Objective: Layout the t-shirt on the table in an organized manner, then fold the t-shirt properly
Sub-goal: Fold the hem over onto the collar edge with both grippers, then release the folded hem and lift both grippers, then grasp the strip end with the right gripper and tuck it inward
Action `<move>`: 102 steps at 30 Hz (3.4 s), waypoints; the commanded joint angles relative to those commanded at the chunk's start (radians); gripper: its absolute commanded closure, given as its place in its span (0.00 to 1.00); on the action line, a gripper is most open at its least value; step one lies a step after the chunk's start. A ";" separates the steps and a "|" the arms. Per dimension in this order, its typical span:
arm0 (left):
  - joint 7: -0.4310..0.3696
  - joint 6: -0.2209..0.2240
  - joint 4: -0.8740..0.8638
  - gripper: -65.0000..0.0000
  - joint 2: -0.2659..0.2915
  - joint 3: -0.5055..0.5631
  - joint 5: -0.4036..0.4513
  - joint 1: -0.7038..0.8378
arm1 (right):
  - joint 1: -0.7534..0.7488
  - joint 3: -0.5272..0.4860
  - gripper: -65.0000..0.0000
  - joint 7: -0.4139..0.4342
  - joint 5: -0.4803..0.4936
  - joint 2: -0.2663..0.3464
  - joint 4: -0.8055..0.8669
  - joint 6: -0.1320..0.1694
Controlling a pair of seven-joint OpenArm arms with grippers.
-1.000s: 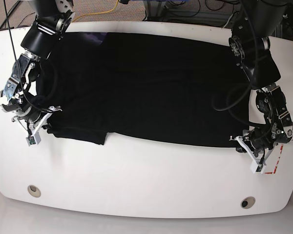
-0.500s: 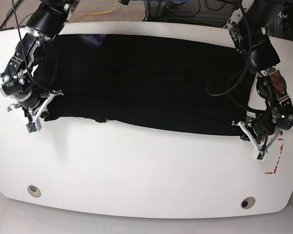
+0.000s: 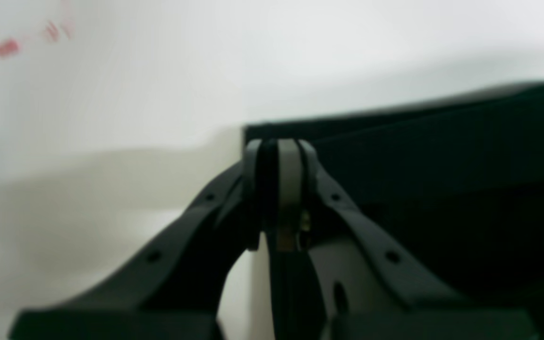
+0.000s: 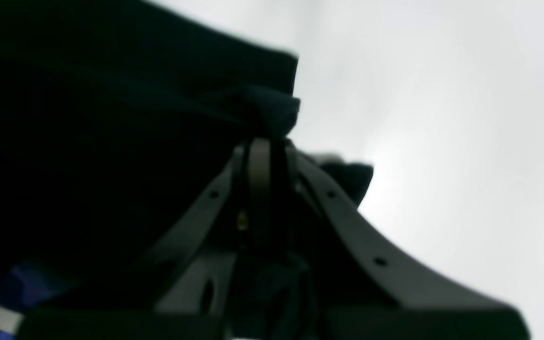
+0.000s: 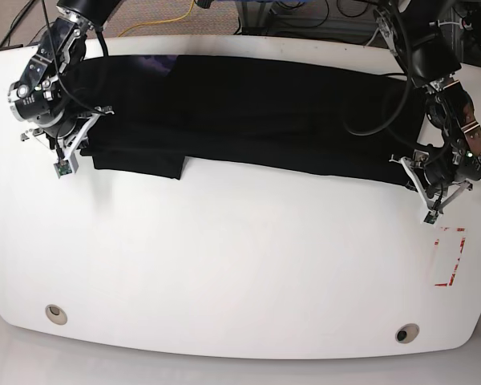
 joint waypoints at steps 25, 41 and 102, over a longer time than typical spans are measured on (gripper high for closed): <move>0.068 0.000 0.095 0.45 -0.020 0.000 0.000 0.098 | -0.104 0.163 0.33 0.012 0.075 -0.014 0.026 0.000; 0.169 0.000 0.282 0.44 -0.018 0.000 -0.003 0.049 | 0.089 0.161 0.33 0.009 0.014 -0.068 -0.023 0.000; 0.135 0.000 0.276 0.45 0.000 0.003 0.000 0.055 | 0.204 0.011 0.96 0.161 0.014 -0.123 -0.436 0.000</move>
